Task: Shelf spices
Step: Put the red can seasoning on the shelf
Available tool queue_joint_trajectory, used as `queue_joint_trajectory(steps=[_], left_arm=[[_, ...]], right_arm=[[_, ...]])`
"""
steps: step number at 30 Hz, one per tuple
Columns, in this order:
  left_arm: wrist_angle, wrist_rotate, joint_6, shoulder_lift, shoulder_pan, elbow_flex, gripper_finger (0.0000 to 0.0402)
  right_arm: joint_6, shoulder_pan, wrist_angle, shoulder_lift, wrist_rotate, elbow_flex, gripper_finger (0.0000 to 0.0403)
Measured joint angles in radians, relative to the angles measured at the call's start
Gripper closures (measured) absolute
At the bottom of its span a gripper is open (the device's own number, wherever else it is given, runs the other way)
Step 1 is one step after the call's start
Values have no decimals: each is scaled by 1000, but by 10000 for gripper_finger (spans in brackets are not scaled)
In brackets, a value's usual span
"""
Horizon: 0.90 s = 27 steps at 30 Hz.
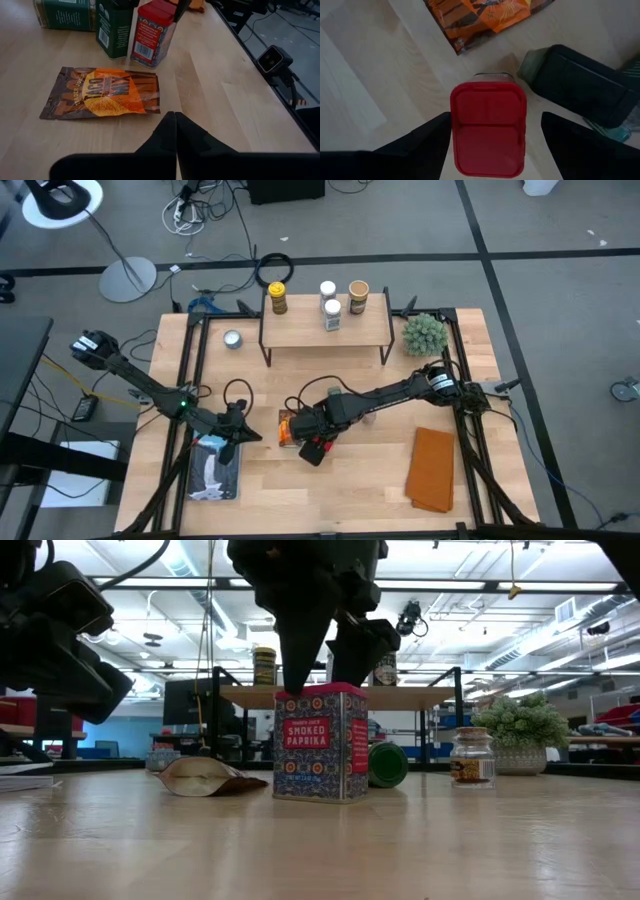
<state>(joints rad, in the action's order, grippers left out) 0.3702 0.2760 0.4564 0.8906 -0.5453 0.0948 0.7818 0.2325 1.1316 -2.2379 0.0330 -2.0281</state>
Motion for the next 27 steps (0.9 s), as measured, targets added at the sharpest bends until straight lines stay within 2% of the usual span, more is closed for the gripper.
queue_joint_trajectory(steps=[7,14,27], left_arm=[[5,0,0,0,0,0,400],[-3,0,-12,0,0,0,400],[-2,53,-37,0,2,0,400]], right_arm=[[1,2,0,0,-14,0,97],[-27,9,1,0,-101,0,97],[2,8,12,-2,-53,15,97]])
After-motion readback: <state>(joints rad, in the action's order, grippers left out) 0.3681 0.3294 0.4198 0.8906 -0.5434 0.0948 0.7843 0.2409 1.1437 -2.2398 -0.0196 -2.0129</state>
